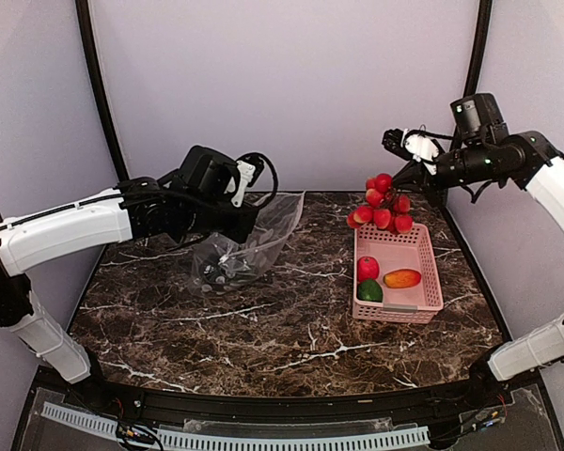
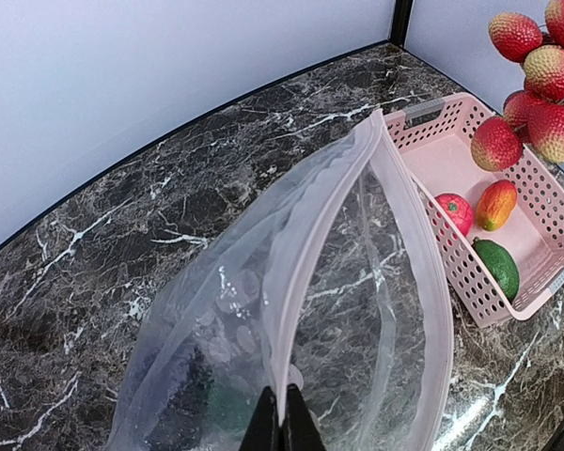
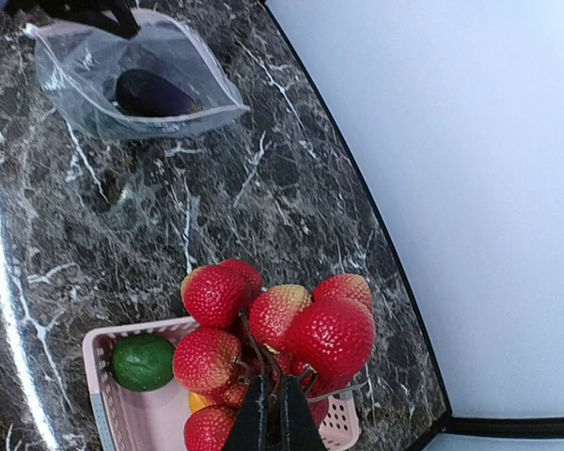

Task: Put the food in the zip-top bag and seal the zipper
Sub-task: Pick up the fake fruit from the bin, then place the fake fruit in the zipper food storage bag.

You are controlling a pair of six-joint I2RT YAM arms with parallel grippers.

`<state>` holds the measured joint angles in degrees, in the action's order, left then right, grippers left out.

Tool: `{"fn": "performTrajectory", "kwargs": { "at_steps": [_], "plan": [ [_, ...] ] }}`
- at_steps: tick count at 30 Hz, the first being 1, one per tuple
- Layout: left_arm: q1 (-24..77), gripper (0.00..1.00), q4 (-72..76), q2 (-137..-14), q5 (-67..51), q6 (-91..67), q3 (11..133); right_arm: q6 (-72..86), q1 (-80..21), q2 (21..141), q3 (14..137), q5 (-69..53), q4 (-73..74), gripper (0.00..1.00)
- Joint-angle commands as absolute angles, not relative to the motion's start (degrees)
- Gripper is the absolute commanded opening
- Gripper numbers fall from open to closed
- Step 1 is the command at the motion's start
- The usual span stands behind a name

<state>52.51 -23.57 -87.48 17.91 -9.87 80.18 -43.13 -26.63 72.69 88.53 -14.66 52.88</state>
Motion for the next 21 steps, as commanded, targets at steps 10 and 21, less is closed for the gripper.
{"fn": "performTrajectory", "kwargs": {
  "at_steps": [10, 21],
  "plan": [
    [52.6, 0.01, -21.2, -90.3, 12.7, -12.7, 84.7, -31.7, -27.2, 79.9, 105.5, -45.9, 51.5, 0.00],
    [52.6, 0.01, -19.7, -88.5, 9.3, -13.7, 85.8, -17.5, -27.1, 86.0, 111.9, -67.5, 40.4, 0.00]
  ]
}}
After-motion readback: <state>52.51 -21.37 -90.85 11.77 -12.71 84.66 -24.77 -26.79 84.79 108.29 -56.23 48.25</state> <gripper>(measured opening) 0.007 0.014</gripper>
